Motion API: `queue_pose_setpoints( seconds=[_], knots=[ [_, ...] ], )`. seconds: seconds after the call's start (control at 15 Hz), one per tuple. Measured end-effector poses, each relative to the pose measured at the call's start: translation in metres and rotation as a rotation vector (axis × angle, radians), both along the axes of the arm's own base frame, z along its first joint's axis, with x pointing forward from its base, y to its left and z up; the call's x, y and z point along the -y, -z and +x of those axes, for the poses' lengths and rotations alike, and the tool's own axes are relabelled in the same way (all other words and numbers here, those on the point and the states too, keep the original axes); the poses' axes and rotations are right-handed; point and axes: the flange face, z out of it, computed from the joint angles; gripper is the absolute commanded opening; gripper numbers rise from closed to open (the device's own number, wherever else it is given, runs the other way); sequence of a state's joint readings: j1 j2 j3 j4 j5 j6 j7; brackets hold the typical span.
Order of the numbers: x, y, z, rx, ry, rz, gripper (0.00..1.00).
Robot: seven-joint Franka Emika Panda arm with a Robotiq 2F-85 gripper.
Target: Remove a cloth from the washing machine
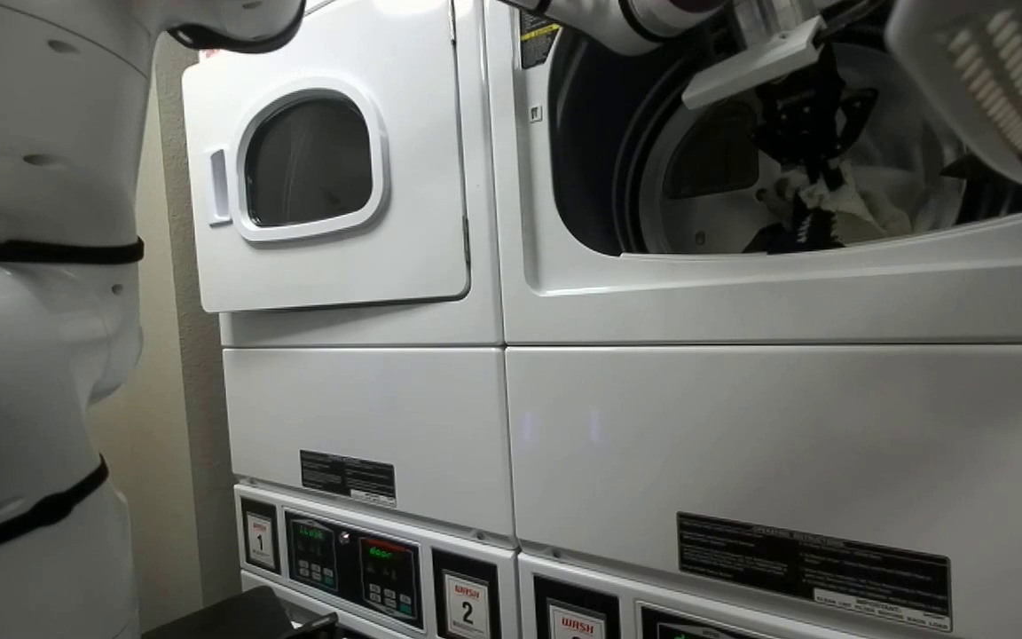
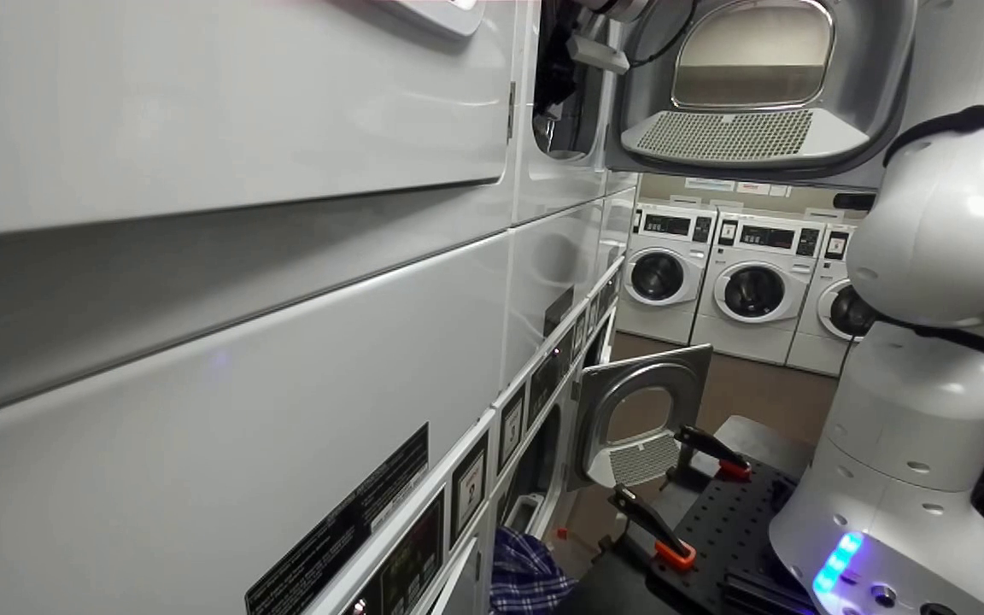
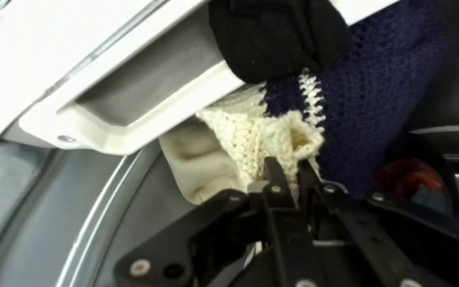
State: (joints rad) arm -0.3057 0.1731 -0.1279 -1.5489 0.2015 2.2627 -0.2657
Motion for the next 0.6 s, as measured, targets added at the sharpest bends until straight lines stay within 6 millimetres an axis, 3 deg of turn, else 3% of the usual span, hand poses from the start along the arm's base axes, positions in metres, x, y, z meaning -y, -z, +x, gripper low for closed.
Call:
queue_pose_setpoints(
  seconds=[0.6],
  knots=[
    [0.033,-0.076,-0.114,-0.174,0.064,-0.046,0.07]
  ],
)
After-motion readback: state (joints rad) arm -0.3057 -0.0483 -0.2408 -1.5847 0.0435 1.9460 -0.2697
